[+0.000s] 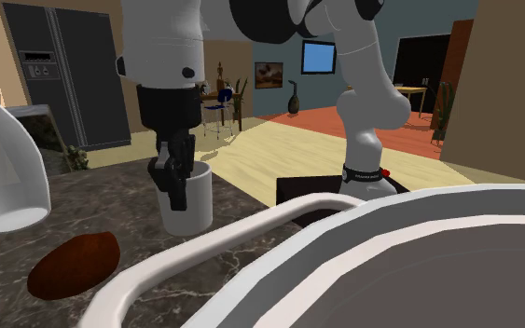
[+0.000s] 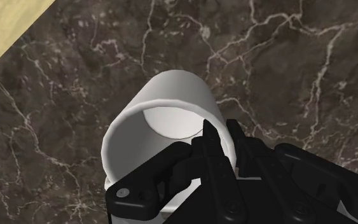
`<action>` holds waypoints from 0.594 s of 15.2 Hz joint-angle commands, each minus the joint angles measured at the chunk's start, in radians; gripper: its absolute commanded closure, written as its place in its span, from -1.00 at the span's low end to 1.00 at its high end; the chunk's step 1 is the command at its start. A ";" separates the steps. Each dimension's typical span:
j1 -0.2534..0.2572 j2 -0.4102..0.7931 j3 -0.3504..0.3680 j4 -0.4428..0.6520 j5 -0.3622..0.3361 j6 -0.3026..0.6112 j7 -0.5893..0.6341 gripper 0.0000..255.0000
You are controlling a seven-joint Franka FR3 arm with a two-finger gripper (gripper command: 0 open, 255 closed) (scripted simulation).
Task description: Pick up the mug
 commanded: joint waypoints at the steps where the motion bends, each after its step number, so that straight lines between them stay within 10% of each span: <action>1: 0.000 0.000 0.000 0.000 0.000 0.000 0.000 1.00; 9: 0.005 -0.015 0.006 0.074 0.013 -0.086 -0.013 1.00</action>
